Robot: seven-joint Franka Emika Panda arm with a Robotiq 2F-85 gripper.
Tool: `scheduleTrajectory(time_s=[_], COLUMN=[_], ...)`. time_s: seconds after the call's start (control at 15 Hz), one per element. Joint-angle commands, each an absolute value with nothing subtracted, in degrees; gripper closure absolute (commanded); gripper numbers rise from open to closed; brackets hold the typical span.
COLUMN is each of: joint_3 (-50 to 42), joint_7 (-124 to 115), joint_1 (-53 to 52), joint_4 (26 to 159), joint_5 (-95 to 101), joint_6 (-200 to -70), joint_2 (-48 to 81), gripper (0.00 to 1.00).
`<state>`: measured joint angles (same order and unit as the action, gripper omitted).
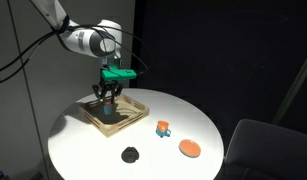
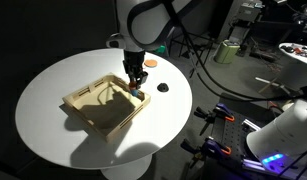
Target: Put the small blue cup and small orange cup in the box
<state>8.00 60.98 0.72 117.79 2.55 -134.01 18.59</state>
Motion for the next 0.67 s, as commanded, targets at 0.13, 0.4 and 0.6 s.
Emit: scheduleTrajectory(time_s=[0.13, 0.4, 0.6], joint_3=[7.12, 6.96, 6.85], joint_7=[62.32, 62.38, 62.40], joint_1=[0.56, 0.66, 0.72], joint_4=[115.46, 113.94, 112.92], joint_5=[4.71, 5.47, 5.44], joint_6=[-133.09, -132.54, -132.27], joint_2=[18.23, 18.43, 18.72], gripper=[0.80, 0.80, 0.80])
